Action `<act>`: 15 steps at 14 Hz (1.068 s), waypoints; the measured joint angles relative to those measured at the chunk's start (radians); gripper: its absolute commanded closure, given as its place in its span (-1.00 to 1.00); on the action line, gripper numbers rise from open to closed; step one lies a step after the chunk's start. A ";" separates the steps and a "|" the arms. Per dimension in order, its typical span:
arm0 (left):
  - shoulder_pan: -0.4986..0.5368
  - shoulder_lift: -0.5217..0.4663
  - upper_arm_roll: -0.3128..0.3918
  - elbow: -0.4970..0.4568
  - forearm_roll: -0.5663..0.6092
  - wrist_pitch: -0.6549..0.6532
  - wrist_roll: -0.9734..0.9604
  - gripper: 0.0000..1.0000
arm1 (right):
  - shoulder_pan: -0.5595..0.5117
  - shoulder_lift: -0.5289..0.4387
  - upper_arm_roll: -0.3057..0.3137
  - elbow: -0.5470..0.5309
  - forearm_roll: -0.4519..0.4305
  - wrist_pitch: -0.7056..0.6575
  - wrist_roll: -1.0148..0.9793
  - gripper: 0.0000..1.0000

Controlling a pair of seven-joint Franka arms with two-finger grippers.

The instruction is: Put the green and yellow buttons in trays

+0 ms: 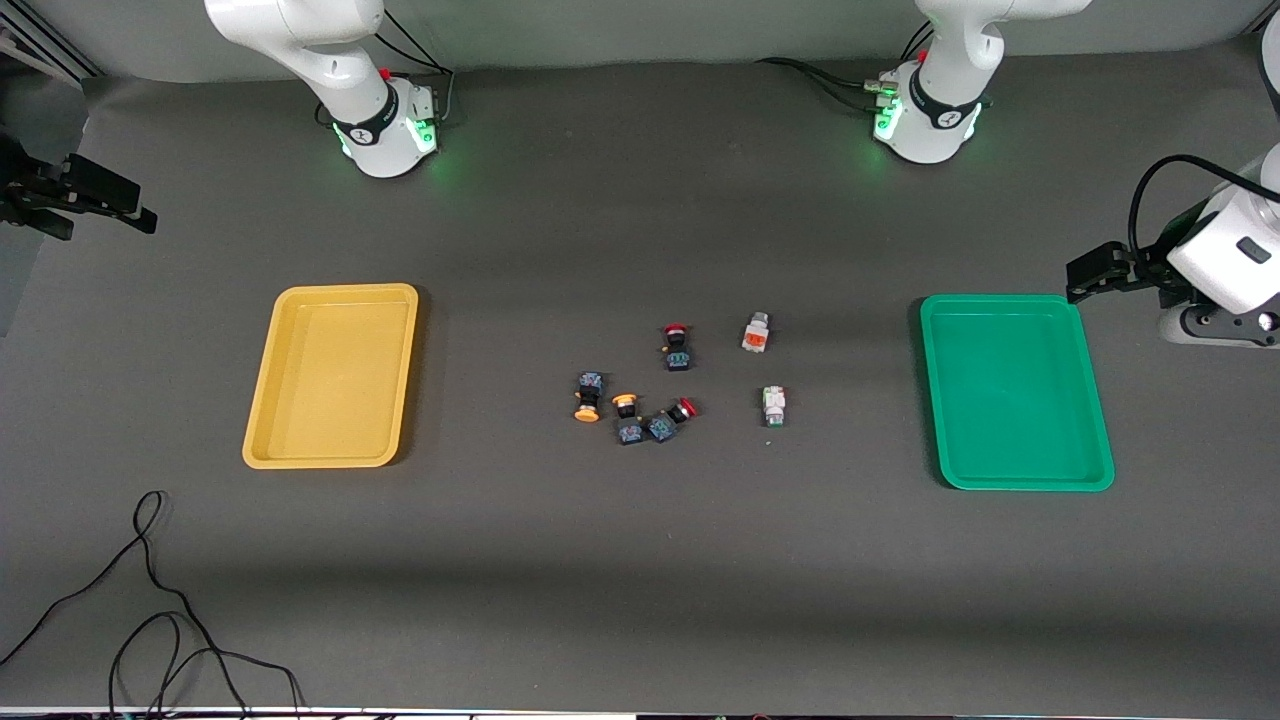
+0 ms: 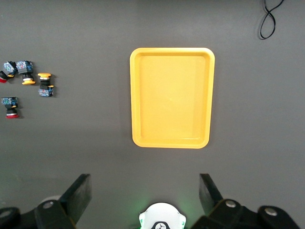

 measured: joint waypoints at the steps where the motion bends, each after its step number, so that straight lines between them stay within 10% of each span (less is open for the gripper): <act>1: 0.000 0.000 0.000 0.000 0.000 0.000 0.000 -0.99 | 0.000 0.000 0.000 0.000 0.000 0.000 0.000 -0.99; 15: 0.000 0.000 -0.016 0.000 0.000 0.000 0.000 -0.99 | 0.001 0.006 0.001 -0.001 0.000 0.008 -0.002 -0.99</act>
